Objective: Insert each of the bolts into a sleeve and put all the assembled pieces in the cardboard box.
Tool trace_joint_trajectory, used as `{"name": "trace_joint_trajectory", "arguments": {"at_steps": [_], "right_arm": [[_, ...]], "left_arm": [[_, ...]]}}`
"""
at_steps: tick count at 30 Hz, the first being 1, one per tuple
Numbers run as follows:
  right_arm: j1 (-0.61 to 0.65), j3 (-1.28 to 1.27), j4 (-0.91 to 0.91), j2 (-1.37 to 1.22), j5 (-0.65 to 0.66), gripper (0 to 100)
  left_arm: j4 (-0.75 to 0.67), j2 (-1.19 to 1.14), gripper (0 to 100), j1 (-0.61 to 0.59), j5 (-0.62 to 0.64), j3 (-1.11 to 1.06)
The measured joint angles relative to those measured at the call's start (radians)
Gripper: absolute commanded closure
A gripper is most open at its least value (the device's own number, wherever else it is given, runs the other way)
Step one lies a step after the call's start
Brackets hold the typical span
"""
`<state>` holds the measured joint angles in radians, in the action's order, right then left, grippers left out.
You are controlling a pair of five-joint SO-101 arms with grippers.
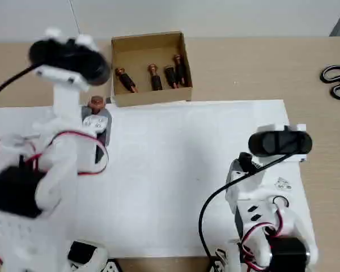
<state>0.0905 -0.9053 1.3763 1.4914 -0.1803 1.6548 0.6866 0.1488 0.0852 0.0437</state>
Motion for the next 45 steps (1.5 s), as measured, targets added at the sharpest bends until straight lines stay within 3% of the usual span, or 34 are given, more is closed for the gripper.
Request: {"name": "trace_joint_trajectory", "arguments": {"at_steps": [5,13,22,29,36,45], "right_arm": [[0.000,-0.175,-0.140,0.161,0.061,99.6],[0.003,-0.339,-0.216,0.305,0.107,99.6],[0.242,-0.470,-0.296,0.310,0.107,99.6],[0.419,-0.605,-0.531,0.310,0.107,99.6],[0.580,-0.689,-0.695,0.310,0.150,99.6],[0.680,-0.727,-0.764,0.308,0.247,99.6]], "left_arm": [[-0.094,0.218,99,0.000,0.086,-0.247],[-0.368,0.671,99,0.000,0.098,-0.723],[-0.594,1.076,99,0.000,0.244,-1.142],[-0.658,1.111,99,0.002,0.348,-1.195],[-0.743,1.117,99,0.147,0.451,-1.197],[-0.795,1.117,99,0.235,0.483,-1.197]]}}
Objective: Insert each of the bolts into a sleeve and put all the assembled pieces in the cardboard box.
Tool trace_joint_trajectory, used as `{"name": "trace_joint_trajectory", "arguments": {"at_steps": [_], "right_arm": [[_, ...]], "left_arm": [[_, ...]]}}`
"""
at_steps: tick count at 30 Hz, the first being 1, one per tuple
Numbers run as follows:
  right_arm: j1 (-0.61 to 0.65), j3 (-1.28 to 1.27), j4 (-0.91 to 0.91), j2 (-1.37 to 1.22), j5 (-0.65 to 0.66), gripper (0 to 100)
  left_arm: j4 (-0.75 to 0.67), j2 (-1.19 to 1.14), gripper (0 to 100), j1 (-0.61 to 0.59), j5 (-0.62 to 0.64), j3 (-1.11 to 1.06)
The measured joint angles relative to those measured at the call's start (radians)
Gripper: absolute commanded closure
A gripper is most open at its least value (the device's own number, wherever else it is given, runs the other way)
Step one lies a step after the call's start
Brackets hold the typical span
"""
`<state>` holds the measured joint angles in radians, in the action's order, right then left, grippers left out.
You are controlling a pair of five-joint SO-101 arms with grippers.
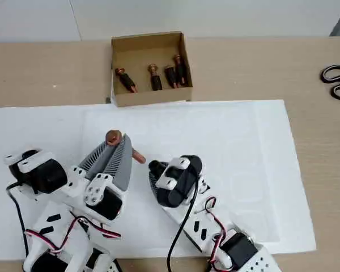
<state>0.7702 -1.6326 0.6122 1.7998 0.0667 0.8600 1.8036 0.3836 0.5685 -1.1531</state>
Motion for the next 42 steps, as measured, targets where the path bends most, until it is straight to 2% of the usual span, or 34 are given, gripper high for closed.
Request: {"name": "trace_joint_trajectory", "arguments": {"at_steps": [12,42], "right_arm": [[0.023,0.028,0.000,0.000,0.006,99.6],[0.077,0.089,0.000,0.000,0.049,99.6]], "left_arm": [[-0.005,0.000,99,0.006,0.002,-0.127],[-0.044,0.003,99,0.014,0.002,-0.184]]}}
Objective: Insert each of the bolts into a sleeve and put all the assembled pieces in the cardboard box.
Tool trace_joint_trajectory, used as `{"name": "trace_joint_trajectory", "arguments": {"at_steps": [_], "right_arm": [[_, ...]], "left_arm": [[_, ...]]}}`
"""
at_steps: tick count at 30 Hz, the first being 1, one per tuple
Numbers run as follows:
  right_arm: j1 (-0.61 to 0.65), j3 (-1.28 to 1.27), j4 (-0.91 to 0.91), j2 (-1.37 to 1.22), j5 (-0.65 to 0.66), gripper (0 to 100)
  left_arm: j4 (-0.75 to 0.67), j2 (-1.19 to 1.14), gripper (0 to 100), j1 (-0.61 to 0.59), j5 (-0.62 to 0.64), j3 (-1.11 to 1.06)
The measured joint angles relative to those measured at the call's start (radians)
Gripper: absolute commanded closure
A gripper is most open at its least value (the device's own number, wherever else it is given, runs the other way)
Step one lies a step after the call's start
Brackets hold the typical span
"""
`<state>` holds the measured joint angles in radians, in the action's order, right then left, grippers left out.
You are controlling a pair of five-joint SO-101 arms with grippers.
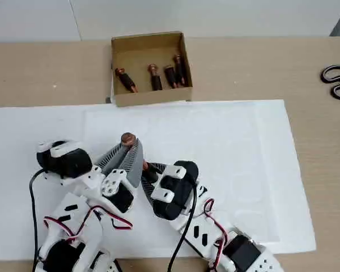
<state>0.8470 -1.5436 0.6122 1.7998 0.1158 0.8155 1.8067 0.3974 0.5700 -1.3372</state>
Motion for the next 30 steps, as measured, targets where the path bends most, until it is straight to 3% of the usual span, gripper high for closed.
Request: {"name": "trace_joint_trajectory", "arguments": {"at_steps": [8,22,30], "right_arm": [[-0.005,0.005,-0.034,-0.002,0.086,99.6],[-0.002,0.003,-0.049,-0.003,0.095,99.5],[-0.002,0.002,-0.049,-0.003,0.095,99.5]], "left_arm": [[0.138,-0.002,99,0.118,-0.009,-0.002],[0.210,0.006,99,0.149,-0.041,0.015],[0.210,0.006,77,0.149,-0.097,0.003]]}}
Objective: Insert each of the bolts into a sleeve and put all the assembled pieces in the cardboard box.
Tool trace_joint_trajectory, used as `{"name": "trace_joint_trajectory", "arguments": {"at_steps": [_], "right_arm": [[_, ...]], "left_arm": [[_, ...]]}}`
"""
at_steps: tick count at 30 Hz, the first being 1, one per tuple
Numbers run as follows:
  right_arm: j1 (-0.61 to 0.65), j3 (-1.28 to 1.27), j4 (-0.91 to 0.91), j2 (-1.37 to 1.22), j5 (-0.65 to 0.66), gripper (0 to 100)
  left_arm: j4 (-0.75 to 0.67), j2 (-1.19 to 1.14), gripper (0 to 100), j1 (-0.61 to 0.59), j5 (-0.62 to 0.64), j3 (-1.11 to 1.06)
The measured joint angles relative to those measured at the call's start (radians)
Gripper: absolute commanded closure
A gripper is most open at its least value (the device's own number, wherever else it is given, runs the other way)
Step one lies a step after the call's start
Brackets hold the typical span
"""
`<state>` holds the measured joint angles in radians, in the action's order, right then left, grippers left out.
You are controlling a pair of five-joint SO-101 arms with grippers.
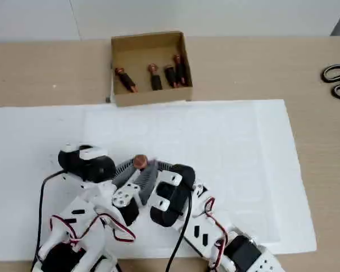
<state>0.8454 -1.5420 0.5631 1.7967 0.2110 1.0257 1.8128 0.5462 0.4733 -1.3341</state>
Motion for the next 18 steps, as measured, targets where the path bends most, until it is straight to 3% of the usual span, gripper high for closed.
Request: {"name": "trace_joint_trajectory", "arguments": {"at_steps": [8,18], "right_arm": [[0.000,-0.003,0.002,-0.002,0.000,99.5],[0.005,-0.003,0.000,-0.002,0.000,99.5]], "left_arm": [[0.020,0.002,77,0.000,-0.011,0.000],[0.035,0.002,76,-0.123,-0.189,-0.003]]}}
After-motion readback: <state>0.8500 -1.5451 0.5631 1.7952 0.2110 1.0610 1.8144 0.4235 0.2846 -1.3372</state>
